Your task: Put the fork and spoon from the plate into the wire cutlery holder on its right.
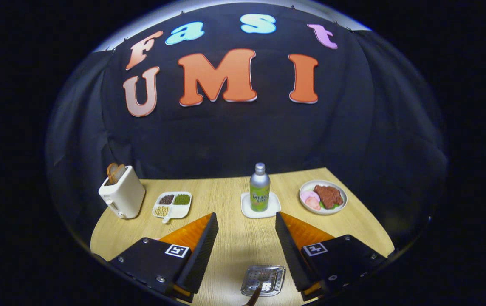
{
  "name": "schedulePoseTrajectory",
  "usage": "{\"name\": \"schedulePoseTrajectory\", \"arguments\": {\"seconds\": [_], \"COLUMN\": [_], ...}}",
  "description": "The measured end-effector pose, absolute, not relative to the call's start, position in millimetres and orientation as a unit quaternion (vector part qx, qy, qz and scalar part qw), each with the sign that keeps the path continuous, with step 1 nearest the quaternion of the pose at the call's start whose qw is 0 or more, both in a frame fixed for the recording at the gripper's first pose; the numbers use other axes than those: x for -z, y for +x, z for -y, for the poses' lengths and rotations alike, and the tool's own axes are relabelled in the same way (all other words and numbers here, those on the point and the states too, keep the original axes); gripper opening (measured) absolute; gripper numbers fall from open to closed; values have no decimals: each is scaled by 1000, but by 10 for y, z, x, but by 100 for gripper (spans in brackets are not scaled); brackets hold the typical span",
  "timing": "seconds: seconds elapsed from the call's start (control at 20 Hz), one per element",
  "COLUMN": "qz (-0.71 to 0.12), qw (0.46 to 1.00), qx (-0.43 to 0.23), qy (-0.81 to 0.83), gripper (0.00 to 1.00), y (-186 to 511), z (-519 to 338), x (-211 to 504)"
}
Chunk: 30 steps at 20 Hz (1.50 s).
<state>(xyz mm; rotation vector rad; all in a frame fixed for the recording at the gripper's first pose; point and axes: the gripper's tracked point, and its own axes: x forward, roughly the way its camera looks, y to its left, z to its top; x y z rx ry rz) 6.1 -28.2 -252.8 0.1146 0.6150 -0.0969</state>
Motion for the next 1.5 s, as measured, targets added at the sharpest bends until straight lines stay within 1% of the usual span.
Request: {"name": "schedulePoseTrajectory", "arguments": {"seconds": [0.2,0.45,0.55,1.05,1.2,1.5], "qz": [-235,-193,-183,-233,-270,-375], "qw": [970,980,982,970,959,919], "qx": [53,42,27,-62,-85,-120], "qy": [32,23,19,19,27,27], "gripper": [88,94,95,97,97,98], "y": [125,179,153,46,8,-172], "z": [146,-199,-386,-1492,-1802,-2244], "x": [2176,1960,1916,2256,2500,3074]}}
